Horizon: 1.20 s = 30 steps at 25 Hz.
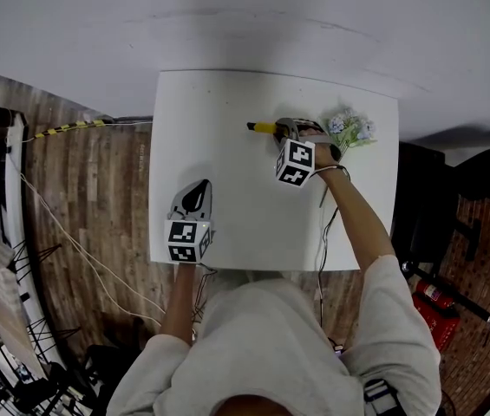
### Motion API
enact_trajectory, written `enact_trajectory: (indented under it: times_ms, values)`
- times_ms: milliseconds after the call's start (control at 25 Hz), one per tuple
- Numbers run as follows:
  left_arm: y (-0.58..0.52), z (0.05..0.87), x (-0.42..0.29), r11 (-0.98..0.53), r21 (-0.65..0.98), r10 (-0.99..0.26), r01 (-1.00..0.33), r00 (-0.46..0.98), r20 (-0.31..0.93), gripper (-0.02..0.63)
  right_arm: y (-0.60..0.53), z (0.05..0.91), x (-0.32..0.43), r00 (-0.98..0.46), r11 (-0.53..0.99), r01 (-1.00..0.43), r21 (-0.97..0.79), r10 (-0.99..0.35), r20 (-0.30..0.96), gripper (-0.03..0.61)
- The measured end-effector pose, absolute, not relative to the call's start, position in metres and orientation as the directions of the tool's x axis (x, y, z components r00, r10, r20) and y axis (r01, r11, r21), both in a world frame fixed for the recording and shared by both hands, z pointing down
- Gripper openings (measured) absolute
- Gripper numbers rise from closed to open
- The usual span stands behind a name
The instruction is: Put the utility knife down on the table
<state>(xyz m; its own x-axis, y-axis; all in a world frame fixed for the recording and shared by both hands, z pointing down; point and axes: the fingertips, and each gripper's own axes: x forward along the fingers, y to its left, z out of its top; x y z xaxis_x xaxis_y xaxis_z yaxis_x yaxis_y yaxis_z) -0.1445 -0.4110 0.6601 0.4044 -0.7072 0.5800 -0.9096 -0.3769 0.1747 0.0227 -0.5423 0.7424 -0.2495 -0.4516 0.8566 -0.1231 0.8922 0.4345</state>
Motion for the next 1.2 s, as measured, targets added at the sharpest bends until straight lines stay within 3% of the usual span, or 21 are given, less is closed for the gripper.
enact_trajectory:
  times_ms: [1200]
  values:
    - [-0.400, 0.667, -0.182, -0.339, 0.156, -0.716, -0.928, 0.362, 0.597, 0.006, -0.558, 0.771, 0.021, -0.170, 0.933, 0.008, 0.361, -0.354, 0.920, 0.118]
